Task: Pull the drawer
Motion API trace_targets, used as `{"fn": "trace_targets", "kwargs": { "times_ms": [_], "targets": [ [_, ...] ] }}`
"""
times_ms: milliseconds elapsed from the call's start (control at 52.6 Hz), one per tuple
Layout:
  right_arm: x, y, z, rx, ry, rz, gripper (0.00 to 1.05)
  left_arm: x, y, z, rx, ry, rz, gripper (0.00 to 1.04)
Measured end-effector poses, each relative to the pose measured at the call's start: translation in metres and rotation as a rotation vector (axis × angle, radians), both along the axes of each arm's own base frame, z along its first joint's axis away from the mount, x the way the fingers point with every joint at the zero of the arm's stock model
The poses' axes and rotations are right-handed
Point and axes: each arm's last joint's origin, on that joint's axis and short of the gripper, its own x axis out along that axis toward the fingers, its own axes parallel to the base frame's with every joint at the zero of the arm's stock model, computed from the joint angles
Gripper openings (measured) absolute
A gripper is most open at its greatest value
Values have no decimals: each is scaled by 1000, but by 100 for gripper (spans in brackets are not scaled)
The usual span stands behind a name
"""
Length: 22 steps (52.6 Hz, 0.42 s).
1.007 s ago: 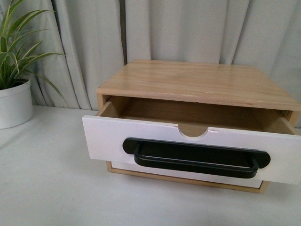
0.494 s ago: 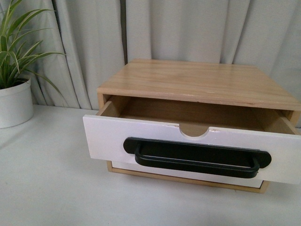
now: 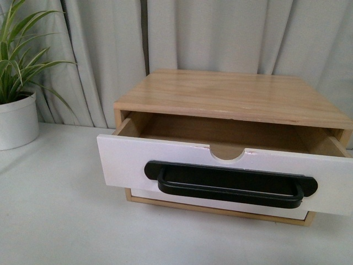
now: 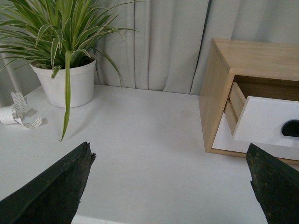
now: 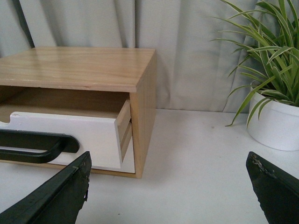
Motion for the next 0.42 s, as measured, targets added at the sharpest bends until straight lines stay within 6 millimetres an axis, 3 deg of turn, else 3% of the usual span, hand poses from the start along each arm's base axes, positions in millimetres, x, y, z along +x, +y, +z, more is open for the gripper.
{"fn": "trace_targets", "kwargs": {
  "times_ms": [418],
  "targets": [
    [0,0,0,0,0,0,96,0,0,0,0,0,0,99]
  ]
}}
